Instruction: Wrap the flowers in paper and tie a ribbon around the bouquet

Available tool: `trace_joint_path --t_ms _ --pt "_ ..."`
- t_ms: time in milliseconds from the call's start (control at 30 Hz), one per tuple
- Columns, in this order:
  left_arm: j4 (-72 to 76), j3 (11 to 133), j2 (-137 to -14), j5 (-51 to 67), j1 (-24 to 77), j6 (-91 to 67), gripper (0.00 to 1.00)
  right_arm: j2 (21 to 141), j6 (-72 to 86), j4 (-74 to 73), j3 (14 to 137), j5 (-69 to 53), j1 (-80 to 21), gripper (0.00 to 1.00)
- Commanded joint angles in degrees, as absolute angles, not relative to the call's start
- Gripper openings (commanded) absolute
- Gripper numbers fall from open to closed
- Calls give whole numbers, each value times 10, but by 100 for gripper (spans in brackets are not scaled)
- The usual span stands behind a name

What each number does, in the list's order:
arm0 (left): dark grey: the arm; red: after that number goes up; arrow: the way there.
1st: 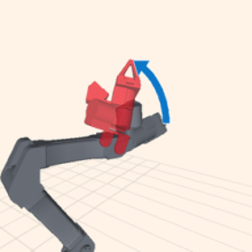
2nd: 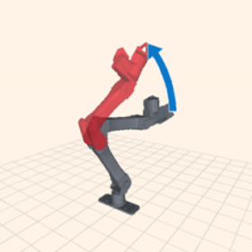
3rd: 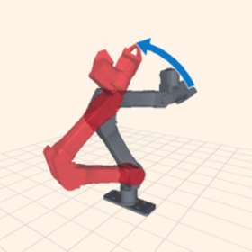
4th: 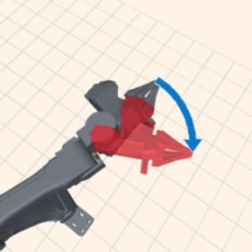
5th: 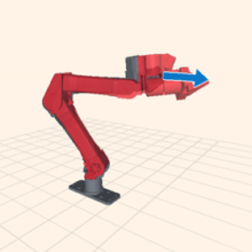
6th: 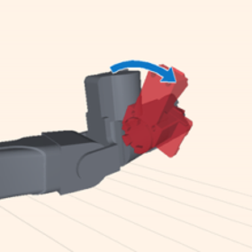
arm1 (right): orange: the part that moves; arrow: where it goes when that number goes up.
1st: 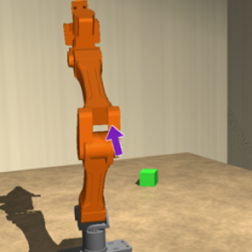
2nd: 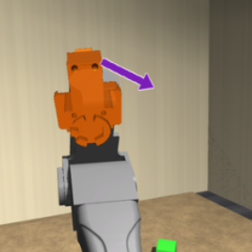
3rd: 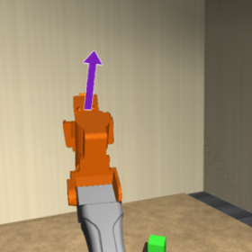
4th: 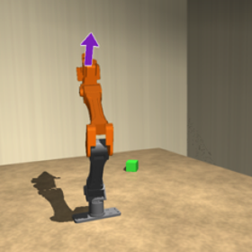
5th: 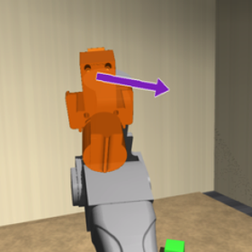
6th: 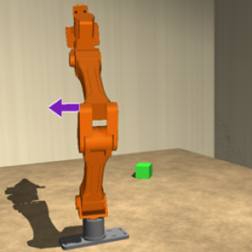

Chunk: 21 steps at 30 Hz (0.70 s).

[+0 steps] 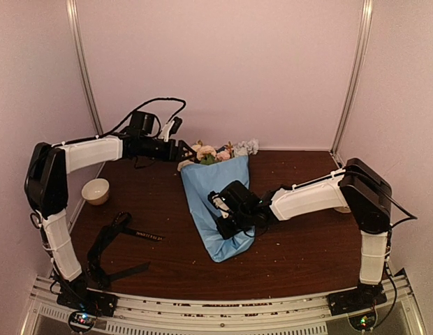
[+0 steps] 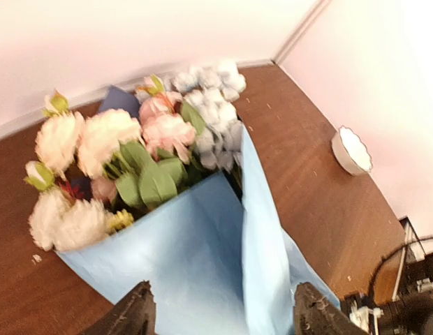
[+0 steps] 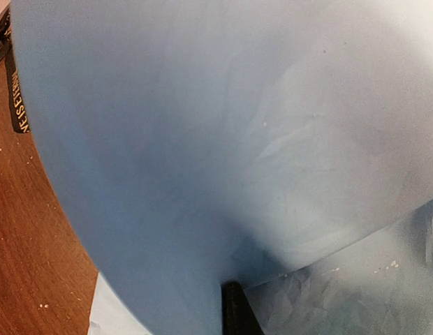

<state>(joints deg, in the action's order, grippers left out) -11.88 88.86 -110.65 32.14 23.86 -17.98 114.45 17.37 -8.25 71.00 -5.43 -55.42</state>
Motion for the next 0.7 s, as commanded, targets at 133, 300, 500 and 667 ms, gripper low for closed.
trace_joint_path --t_ms 133,300,500,667 --pt "-50 755 -1095 388 266 -227 78 1165 176 -112 710 -62 -559 4" --pt "-26 761 -1114 405 275 -242 74 1165 173 -115 713 -59 -560 4" --pt "-16 779 -1130 398 276 -242 15 1161 169 -124 711 -53 -559 5" --pt "-48 802 -1149 368 272 -226 0 1141 163 -145 702 -27 -560 14"
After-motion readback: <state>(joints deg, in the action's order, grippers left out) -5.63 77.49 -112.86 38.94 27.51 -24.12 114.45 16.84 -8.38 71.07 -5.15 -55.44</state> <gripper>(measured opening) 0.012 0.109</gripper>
